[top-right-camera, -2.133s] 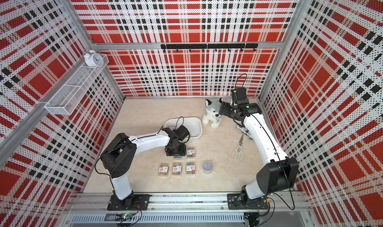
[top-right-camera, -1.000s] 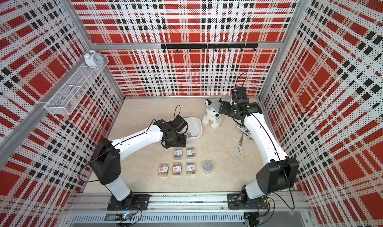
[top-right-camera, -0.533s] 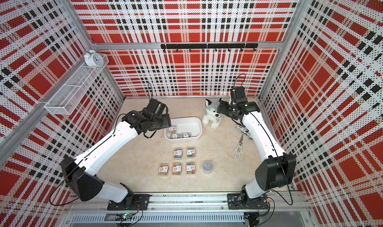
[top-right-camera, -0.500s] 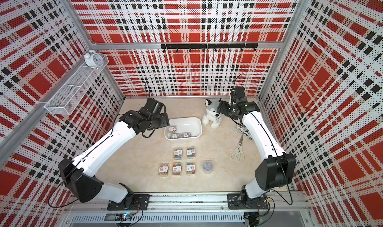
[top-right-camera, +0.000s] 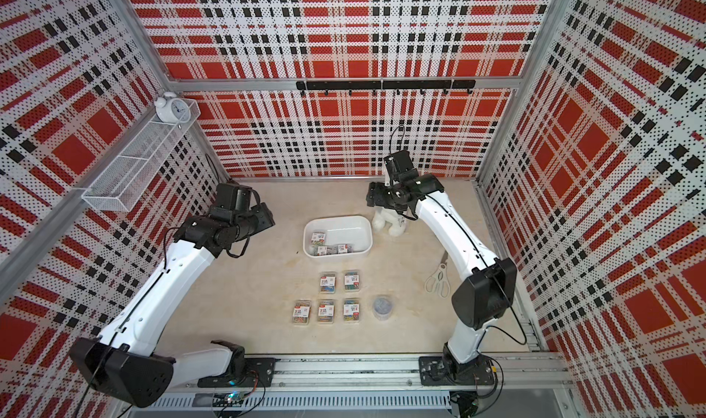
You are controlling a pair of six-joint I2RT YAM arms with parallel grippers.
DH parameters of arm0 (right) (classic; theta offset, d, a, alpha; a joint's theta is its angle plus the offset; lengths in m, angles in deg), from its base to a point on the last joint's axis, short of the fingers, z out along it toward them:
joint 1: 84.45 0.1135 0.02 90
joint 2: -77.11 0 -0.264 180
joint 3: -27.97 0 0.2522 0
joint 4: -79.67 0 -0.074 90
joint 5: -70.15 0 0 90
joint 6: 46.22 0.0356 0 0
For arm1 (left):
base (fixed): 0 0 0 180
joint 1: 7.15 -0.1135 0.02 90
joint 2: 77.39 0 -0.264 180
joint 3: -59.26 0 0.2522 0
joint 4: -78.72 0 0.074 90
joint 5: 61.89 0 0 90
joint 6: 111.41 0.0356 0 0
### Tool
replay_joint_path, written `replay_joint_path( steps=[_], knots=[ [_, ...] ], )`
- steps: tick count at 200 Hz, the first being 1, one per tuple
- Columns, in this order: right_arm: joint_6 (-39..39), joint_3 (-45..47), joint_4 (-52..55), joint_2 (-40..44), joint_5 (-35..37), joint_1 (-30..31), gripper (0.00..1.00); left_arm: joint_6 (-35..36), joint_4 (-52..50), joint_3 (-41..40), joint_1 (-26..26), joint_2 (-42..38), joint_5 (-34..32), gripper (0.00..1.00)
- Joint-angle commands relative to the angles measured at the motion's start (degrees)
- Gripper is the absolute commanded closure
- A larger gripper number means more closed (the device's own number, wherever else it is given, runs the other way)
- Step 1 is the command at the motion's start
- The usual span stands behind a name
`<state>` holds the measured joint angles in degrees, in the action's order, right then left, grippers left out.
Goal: Take the paper clips out of the storage box
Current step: Pick up the boxed paper clips from the storage box.
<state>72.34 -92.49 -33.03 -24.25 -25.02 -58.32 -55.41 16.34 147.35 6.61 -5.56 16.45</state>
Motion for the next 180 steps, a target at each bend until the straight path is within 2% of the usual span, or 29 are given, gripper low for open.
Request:
replay_joint_path(
  steps=[1, 84, 117, 180],
  knots=[
    [-3.5, -5.9, 5.8, -4.2, 1.4, 2.6, 0.22, 2.2, 2.3, -2.0, -3.1, -2.2, 2.3, 0.35],
    [6.0, -23.5, 14.9, -21.1, -1.2, 9.9, 0.22, 5.0, 5.6, -9.2, -11.4, -5.7, 7.7, 0.31],
    [8.4, -31.5, 19.6, -29.1, -3.7, 10.8, 0.22, 3.8, 7.2, -11.1, -10.2, -5.7, 8.8, 0.3],
    [13.4, -31.6, 11.2, -35.3, -7.0, 13.0, 0.22, 2.7, 8.4, -13.8, -6.6, -5.9, 8.0, 0.28]
  ],
)
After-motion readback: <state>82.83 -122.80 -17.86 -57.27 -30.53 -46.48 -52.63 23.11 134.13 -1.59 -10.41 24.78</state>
